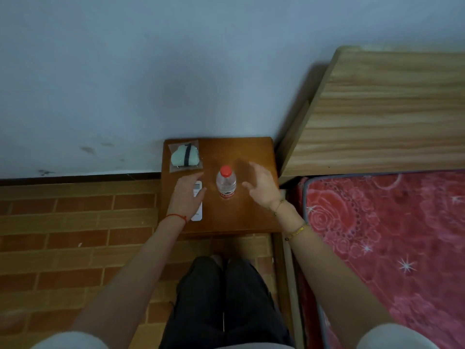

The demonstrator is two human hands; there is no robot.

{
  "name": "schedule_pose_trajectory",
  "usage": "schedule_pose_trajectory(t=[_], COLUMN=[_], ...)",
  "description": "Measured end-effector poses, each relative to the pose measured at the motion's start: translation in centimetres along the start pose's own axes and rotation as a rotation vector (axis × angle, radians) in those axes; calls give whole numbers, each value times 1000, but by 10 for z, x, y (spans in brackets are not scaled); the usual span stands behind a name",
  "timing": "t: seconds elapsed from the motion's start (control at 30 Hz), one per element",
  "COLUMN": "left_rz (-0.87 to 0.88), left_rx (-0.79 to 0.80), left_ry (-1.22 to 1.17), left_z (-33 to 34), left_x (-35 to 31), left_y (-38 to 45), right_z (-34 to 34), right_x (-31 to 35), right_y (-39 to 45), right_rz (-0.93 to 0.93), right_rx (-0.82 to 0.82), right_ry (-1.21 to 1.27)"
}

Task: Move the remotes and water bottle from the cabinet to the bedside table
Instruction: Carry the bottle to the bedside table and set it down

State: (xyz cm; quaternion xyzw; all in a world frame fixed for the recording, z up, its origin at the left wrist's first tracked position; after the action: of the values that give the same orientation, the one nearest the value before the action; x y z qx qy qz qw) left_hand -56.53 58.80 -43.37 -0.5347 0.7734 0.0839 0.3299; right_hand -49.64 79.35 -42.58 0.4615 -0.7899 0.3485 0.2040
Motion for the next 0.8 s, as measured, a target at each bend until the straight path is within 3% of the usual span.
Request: schedule_pose_trajectory(t=[0.4,0.8], left_rz=[152,112], left_rx=[-35,-67], left_ry=[107,100], left_z=[-162,-198], left_x=[-117,-137], left_y=[-79,-154], right_z=[-131,-142], right_x=[117,134], right_y=[-107,-181], right_rz=[-159,-152], right_rx=[-173,-206], right_ry=[-92,-81])
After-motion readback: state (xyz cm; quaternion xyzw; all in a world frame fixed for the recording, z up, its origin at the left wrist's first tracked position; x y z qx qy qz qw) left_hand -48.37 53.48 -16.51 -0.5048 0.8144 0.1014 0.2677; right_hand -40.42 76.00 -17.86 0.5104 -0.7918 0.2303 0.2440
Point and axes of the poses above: each hand's wrist, its own y-axis towards the middle knuckle, its own z-axis out of the palm, x = y × z, the point moved 4 cm from there along y, towards the middle knuckle, and after that the axes turned 2 degrees about y, right-handed, at the moved point
